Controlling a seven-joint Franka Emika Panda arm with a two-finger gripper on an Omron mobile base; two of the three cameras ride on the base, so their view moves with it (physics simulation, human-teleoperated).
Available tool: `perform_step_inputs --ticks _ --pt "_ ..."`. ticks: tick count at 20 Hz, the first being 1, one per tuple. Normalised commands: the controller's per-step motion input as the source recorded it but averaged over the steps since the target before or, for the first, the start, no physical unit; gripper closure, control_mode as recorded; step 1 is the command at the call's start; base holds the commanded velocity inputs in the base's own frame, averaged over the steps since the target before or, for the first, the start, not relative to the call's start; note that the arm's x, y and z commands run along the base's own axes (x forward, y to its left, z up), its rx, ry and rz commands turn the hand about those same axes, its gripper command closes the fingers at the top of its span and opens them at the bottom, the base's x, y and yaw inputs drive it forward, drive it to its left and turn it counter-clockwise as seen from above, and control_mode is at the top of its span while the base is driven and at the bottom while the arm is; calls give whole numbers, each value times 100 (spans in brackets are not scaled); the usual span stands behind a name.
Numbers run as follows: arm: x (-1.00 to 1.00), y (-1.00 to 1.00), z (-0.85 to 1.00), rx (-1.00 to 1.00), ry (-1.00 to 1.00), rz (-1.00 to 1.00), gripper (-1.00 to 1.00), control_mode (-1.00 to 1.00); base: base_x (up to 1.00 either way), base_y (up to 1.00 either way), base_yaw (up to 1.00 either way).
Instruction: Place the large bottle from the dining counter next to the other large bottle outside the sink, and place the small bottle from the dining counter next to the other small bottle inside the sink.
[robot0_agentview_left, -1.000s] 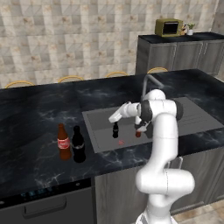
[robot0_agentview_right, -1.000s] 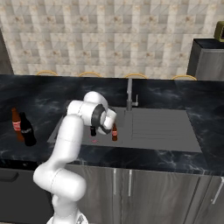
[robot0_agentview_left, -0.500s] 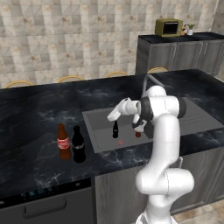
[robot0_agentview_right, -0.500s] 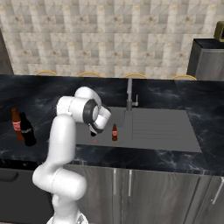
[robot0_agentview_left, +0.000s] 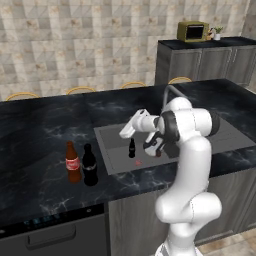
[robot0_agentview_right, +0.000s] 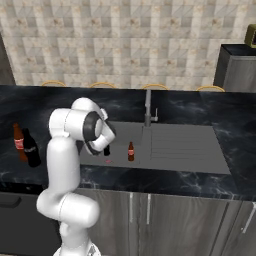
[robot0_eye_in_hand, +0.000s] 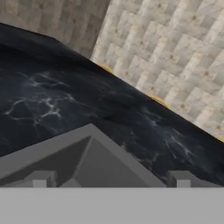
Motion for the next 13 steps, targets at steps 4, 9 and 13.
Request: perform_step_inputs --ticks 4,9,13 --pt "-54 8 23 0 -13 0 -100 -100 0 0 0" --pt "-55 0 22 0 -11 0 -100 -100 0 0 0" --pt "-50 0 17 0 -8 0 -100 -100 0 0 0"
